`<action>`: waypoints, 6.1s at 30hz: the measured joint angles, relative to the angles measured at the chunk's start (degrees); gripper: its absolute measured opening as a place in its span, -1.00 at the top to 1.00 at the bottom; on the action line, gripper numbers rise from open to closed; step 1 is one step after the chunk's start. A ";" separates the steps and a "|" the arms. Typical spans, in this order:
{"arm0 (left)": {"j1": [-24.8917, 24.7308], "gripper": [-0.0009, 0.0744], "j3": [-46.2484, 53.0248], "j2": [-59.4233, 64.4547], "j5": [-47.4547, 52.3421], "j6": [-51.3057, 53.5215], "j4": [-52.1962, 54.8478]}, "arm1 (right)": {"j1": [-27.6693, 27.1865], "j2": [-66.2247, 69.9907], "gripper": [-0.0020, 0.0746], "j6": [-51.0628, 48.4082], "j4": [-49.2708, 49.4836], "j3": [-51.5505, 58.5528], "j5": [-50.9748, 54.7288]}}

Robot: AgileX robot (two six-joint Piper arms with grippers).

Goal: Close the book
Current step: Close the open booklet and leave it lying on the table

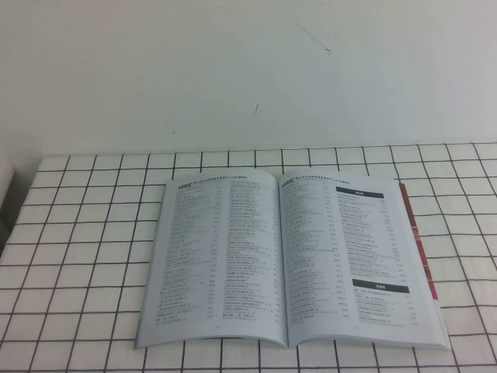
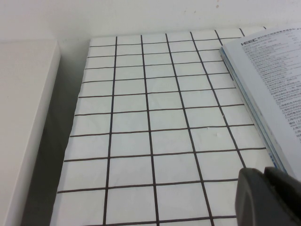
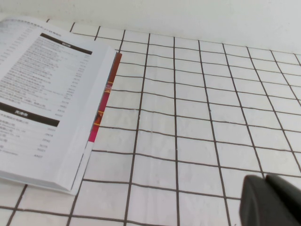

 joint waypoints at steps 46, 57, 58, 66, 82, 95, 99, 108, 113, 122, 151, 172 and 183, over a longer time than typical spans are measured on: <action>0.00 0.98 -25.52 21.70 0.93 1.35 -4.37 | 0.00 29.83 0.95 -6.00 8.27 -36.51 5.78; 0.00 0.99 -35.92 53.63 1.84 10.49 -15.27 | 0.34 64.57 0.95 -45.23 43.65 -48.30 15.47; 0.00 0.99 -36.80 56.16 1.46 11.64 -16.27 | 0.85 68.06 0.95 -47.89 46.12 -48.71 15.34; 0.00 0.99 -44.71 78.80 -0.34 14.75 -18.94 | 8.94 90.56 0.95 -53.30 51.90 -50.20 7.63; -6.18 0.99 -47.40 96.81 -7.48 16.69 -21.87 | 14.28 106.13 0.95 -54.27 53.95 -50.85 -1.21; -11.82 0.99 -47.50 102.00 -13.37 16.47 -24.94 | 14.28 106.23 0.95 -54.33 54.72 -50.85 -1.11; -15.46 0.99 -47.50 102.00 -13.64 16.44 -28.64 | 14.28 106.23 0.95 -54.33 55.87 -50.85 -1.11; -28.23 0.99 -52.39 100.87 -12.28 16.48 -29.41 | 14.28 106.42 0.95 -55.24 58.73 -50.85 -1.11; -30.56 0.99 -55.41 94.09 -12.62 16.59 -30.21 | 14.38 104.07 0.95 -54.95 57.17 -50.85 1.03; -30.75 0.99 -55.53 80.91 -8.86 20.36 -26.51 | 13.83 85.28 0.95 -30.68 23.37 -50.63 6.27; -17.71 0.99 -30.72 40.13 -16.36 -8.28 11.54 | 13.32 15.93 0.95 2.86 -7.35 -29.19 20.77; -17.71 0.98 -18.44 34.18 -17.98 -8.71 12.47 | 13.32 9.14 0.95 2.86 0.76 -21.59 20.26; -17.10 0.98 -18.08 30.17 -16.24 -8.71 12.56 | 13.32 9.14 0.95 2.86 0.85 -21.59 20.14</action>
